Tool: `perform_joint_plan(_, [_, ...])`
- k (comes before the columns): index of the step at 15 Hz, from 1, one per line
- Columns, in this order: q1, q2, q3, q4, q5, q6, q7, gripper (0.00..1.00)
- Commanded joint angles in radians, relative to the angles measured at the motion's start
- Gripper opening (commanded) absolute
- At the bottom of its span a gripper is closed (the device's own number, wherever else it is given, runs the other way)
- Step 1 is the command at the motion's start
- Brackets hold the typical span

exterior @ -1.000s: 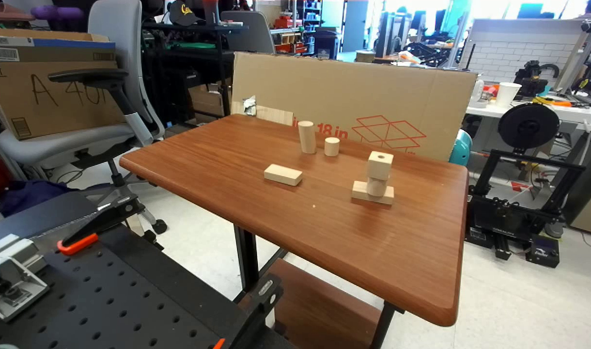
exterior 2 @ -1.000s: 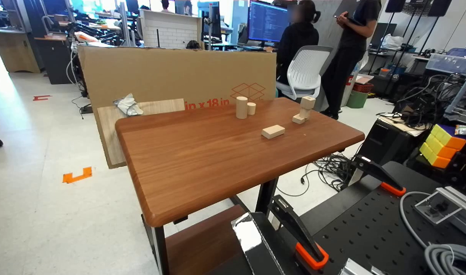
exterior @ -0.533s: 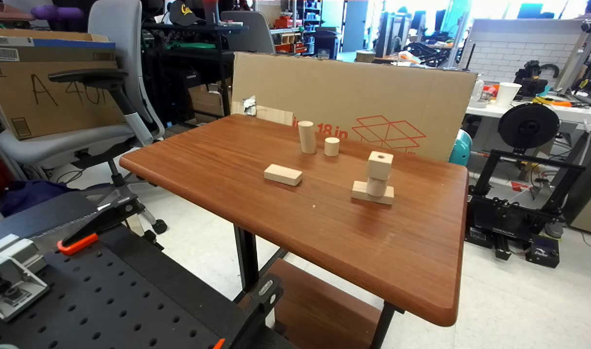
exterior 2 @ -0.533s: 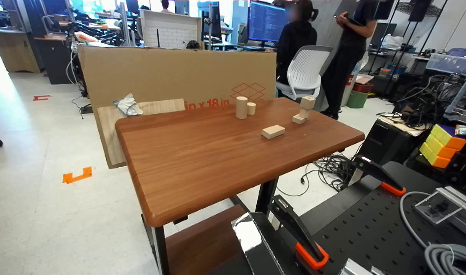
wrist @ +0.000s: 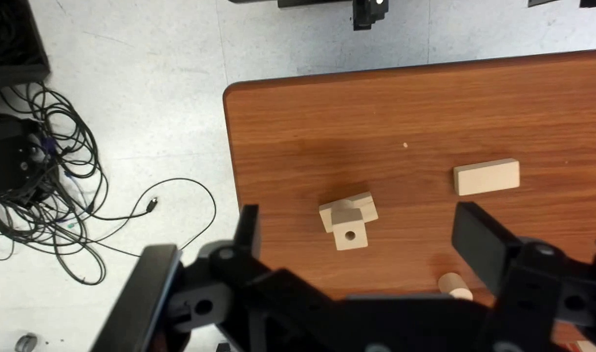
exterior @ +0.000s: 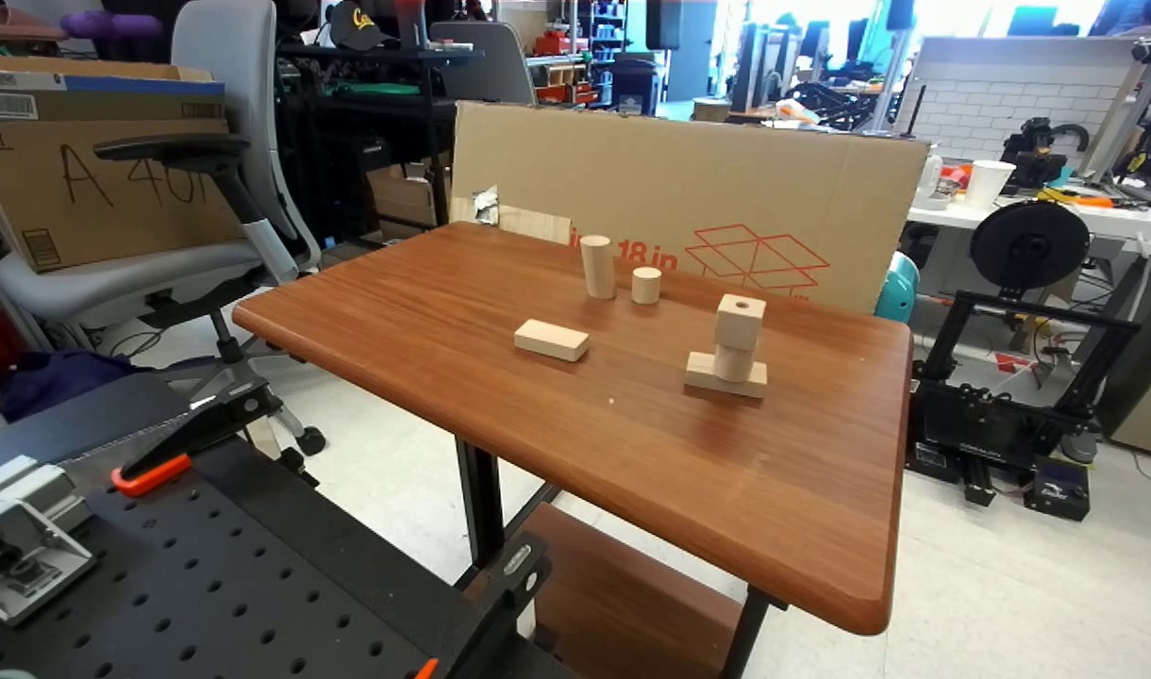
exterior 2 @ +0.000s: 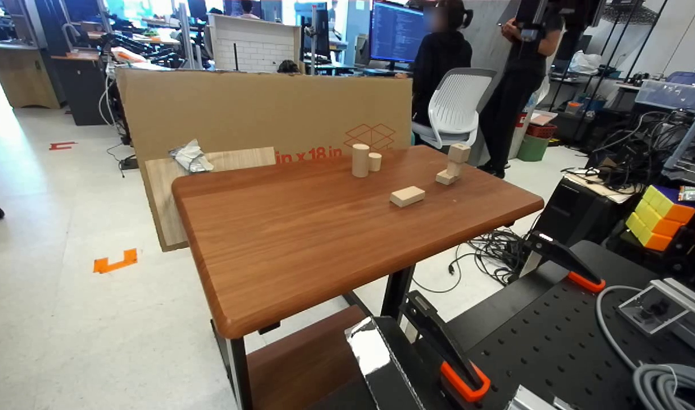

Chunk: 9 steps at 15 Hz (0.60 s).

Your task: Put the block on the rectangle

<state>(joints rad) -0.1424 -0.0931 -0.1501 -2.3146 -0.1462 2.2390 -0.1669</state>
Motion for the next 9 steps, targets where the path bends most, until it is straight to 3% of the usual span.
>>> perform_joint_plan(1, [-0.001,0.109,-0.005,0.075,0.019,0.036,-0.047,1.00])
perform_joint_plan(9, [-0.009,0.256,0.014,0.120,0.054,0.121,-0.064,1.00])
